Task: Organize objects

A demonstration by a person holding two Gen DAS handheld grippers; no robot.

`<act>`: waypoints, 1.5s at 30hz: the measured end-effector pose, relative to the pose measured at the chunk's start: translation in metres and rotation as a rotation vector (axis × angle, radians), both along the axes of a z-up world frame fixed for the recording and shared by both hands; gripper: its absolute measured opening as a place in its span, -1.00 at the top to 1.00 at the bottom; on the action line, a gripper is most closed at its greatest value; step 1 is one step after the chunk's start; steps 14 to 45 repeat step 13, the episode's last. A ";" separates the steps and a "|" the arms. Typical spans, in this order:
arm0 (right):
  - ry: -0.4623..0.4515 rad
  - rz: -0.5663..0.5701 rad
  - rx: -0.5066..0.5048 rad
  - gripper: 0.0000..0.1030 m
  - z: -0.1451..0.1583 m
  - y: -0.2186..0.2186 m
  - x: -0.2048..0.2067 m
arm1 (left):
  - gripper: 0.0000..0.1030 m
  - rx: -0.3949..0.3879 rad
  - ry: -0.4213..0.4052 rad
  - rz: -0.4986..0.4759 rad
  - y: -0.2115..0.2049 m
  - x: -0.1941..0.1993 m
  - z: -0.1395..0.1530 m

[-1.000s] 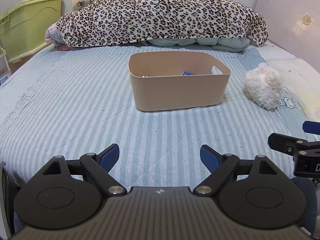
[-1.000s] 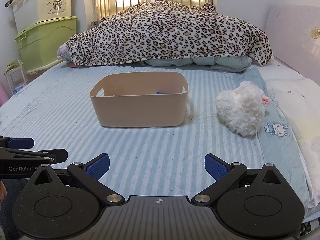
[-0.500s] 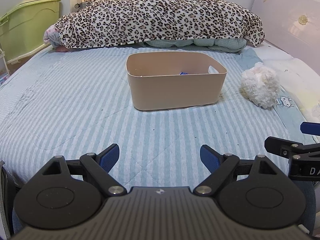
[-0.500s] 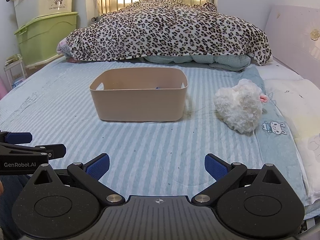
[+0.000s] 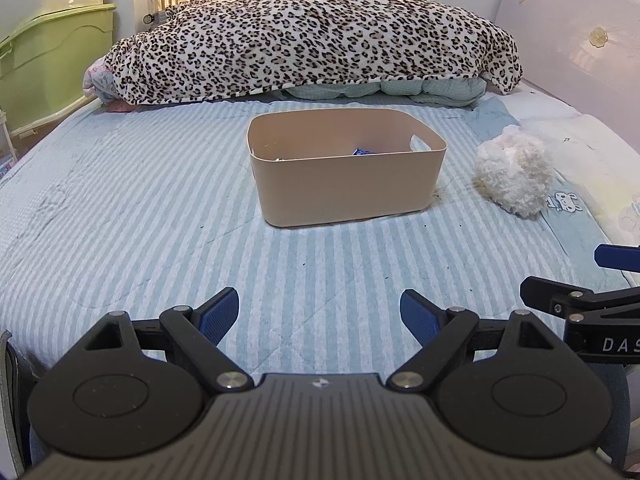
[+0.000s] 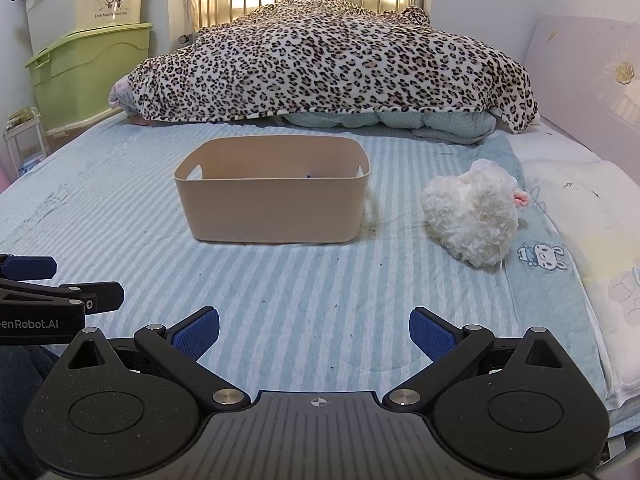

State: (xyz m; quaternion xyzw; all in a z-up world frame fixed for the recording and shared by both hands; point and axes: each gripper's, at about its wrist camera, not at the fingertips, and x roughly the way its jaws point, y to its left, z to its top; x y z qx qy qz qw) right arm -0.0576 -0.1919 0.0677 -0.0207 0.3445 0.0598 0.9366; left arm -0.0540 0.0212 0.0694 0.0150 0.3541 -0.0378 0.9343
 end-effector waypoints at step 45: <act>0.009 -0.009 0.008 -1.00 -0.002 -0.002 0.002 | -0.71 -0.005 0.009 0.005 0.000 0.003 -0.001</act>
